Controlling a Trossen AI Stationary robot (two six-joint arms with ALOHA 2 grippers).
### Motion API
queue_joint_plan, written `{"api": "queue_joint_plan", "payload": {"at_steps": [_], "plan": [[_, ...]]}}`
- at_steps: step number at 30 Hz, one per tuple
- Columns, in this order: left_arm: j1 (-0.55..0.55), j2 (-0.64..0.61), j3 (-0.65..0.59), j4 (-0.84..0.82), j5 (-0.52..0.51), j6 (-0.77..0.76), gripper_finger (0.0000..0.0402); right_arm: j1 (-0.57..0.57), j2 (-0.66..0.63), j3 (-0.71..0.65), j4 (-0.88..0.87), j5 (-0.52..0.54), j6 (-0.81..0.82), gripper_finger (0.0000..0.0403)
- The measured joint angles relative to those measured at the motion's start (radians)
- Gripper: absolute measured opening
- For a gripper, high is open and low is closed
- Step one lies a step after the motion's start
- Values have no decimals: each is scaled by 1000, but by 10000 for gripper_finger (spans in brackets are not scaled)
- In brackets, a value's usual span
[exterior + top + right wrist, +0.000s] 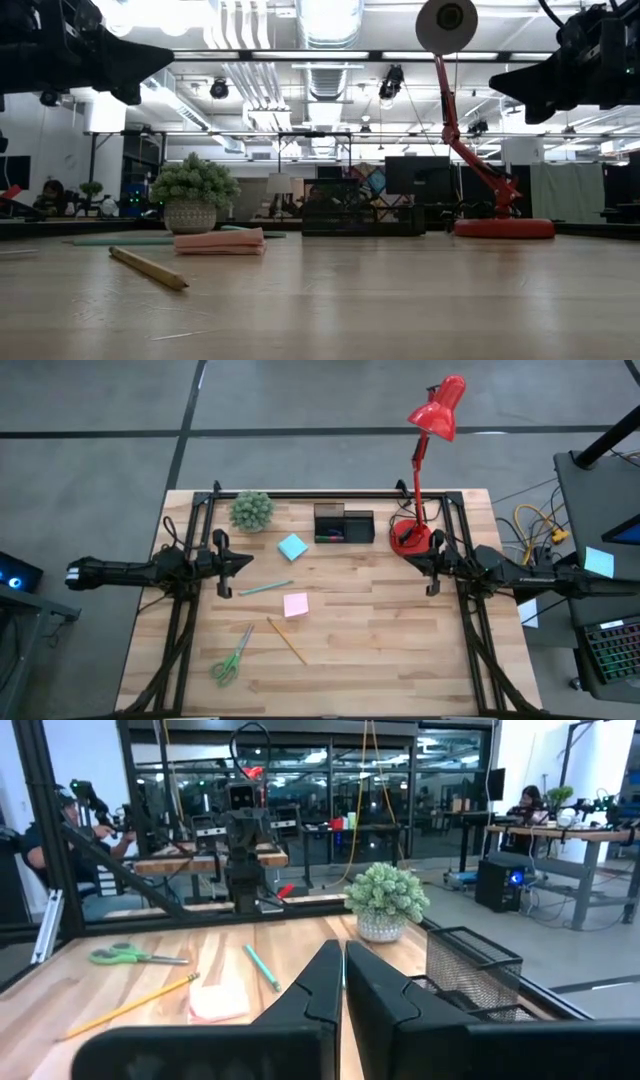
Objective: Pick and place office supplies into organizer
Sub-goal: Put the pink sticky notes into the desk organizer
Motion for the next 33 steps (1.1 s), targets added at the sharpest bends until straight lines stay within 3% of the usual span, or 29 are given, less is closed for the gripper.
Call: {"api": "queue_joint_plan", "payload": {"at_steps": [5,13,16,21,28,33], "plan": [[0,1,4,31,1,-1,12,-1,0,0,15,0,-31,8],[0,51,4,93,19,-15,127,-1,0,0,92,0,-68,8],[0,83,27,155,33,-59,149,-1,0,0,90,0,-71,8],[0,152,100,150,126,-50,149,-1,0,0,89,0,-86,8],[-1,341,226,148,179,-55,143,-1,0,0,83,1,-86,8],[-23,491,370,-39,209,-57,143,-1,0,0,83,1,-86,8]]}}
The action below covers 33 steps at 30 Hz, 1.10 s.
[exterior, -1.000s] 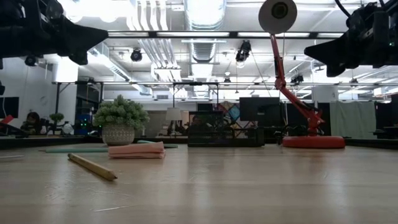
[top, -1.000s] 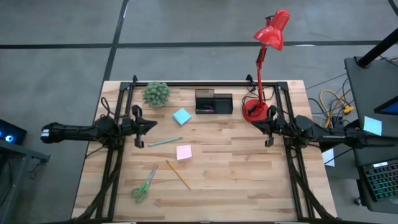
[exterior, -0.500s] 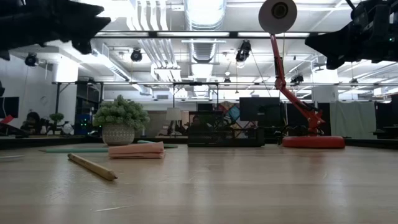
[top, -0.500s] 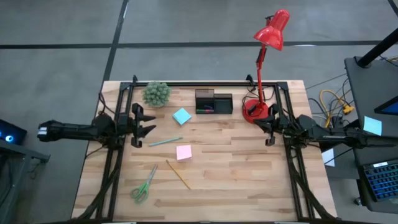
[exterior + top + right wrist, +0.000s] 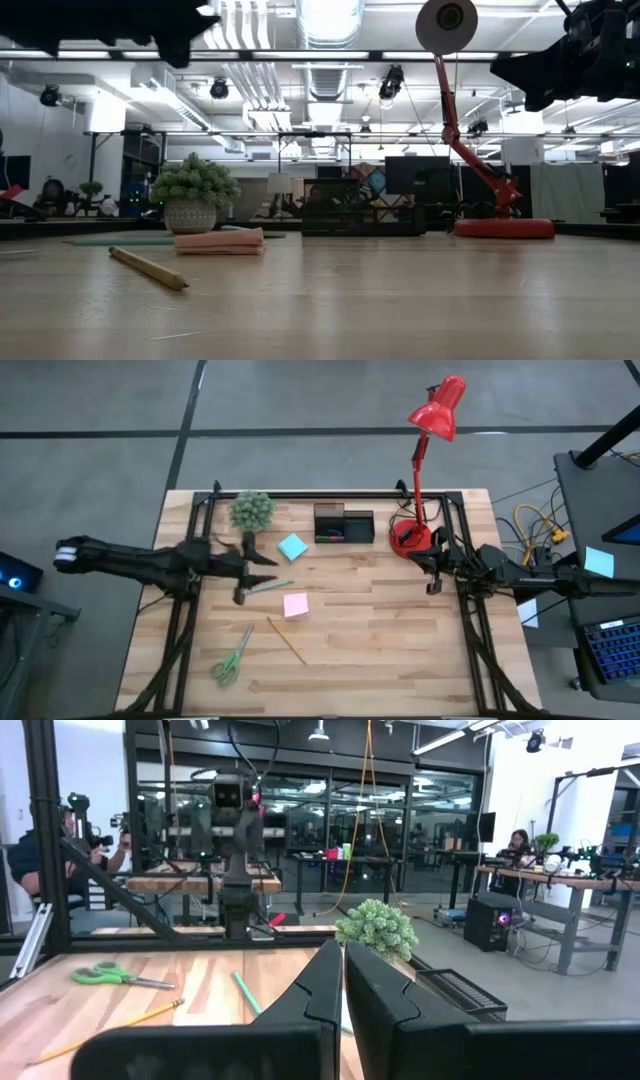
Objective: Pick and place office supplies into organizer
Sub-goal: Put the pink sticky notes into the desk organizer
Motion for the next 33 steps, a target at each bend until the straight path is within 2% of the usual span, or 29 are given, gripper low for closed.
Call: {"api": "queue_joint_plan", "payload": {"at_steps": [3,8,21,28,33], "plan": [[-19,91,91,-148,0,-1,143,0,0,0,0,0,0,8],[-41,203,211,-252,2,-48,143,-1,0,0,-3,0,-10,8],[-116,415,334,-404,-4,-223,143,-1,1,0,-4,21,-11,8],[-182,567,412,-471,-70,-298,143,-1,1,0,-8,61,-27,9],[-235,674,502,-610,-155,-345,143,-1,1,0,-7,107,-33,8]]}}
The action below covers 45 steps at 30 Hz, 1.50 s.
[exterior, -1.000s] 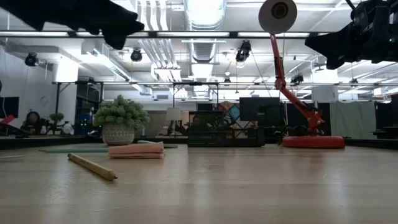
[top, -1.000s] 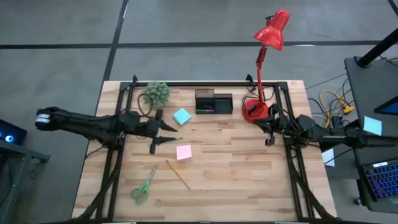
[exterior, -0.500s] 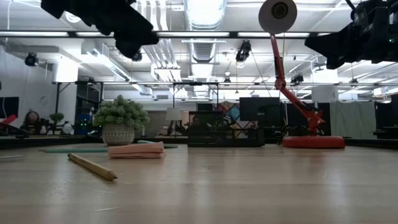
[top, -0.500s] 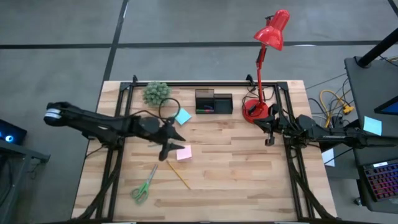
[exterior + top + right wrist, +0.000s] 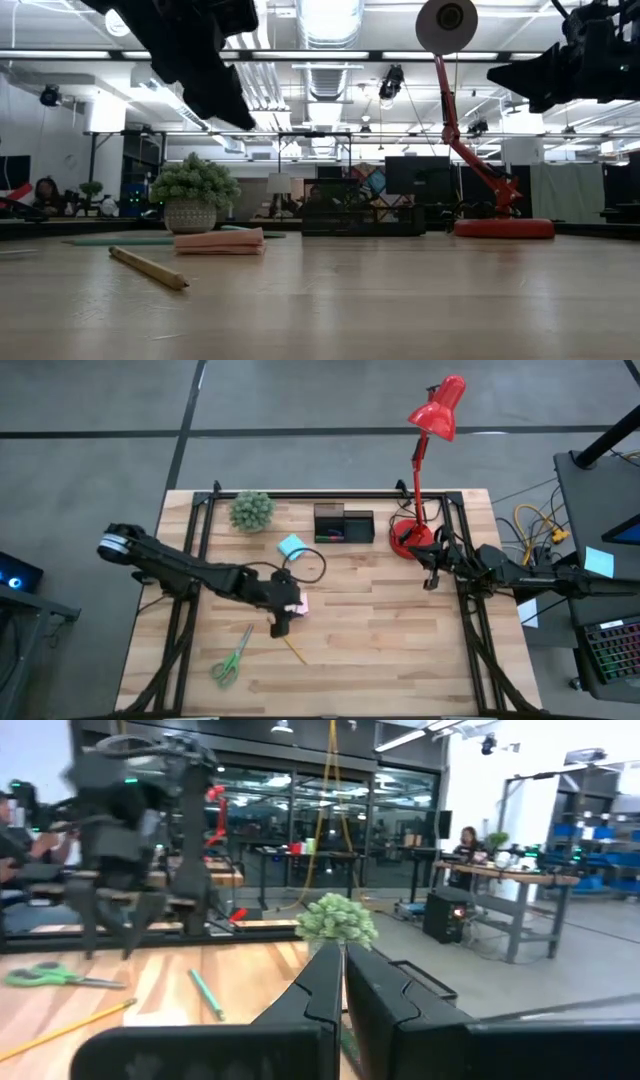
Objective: Pick and place office supplies into organizer
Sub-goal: Put the pink sticky notes into the desk organizer
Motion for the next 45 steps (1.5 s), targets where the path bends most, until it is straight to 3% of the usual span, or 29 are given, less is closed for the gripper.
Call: {"api": "queue_joint_plan", "payload": {"at_steps": [10,14,22,45], "plan": [[-69,179,154,-195,-34,-148,143,0,0,0,0,26,-3,8],[-73,250,205,-257,-92,-151,143,0,0,0,-1,26,-3,9],[-73,354,253,-338,-104,-149,143,0,0,0,-23,26,-3,9],[-62,438,258,-376,-190,-148,143,0,0,0,-23,25,-18,9]]}}
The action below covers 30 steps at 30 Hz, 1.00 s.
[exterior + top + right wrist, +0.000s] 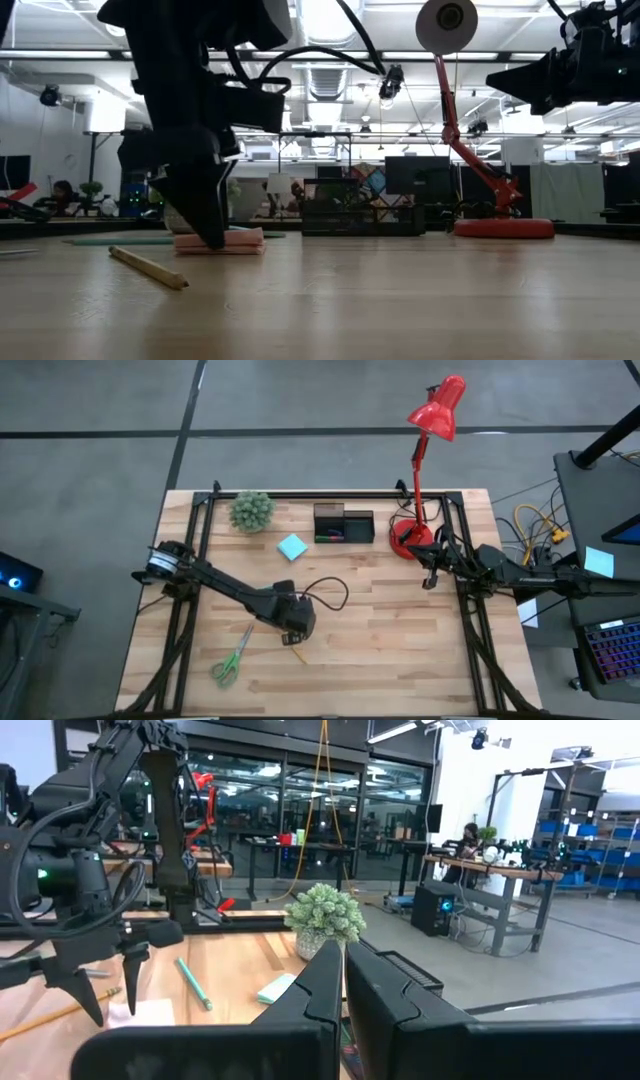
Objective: Pick and place office supplies into organizer
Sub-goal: Put the pink sticky notes into the desk organizer
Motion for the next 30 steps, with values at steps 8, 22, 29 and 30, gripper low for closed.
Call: {"api": "queue_joint_plan", "payload": {"at_steps": [8,22,29,30], "plan": [[12,8,-1,2,0,0,143,0,0,0,0,0,-2,9],[15,15,-2,3,5,6,75,0,0,0,0,0,-4,9],[29,14,-2,3,46,10,5,0,0,0,0,0,-8,9],[31,13,-2,3,58,15,5,0,0,0,0,0,-8,8]]}}
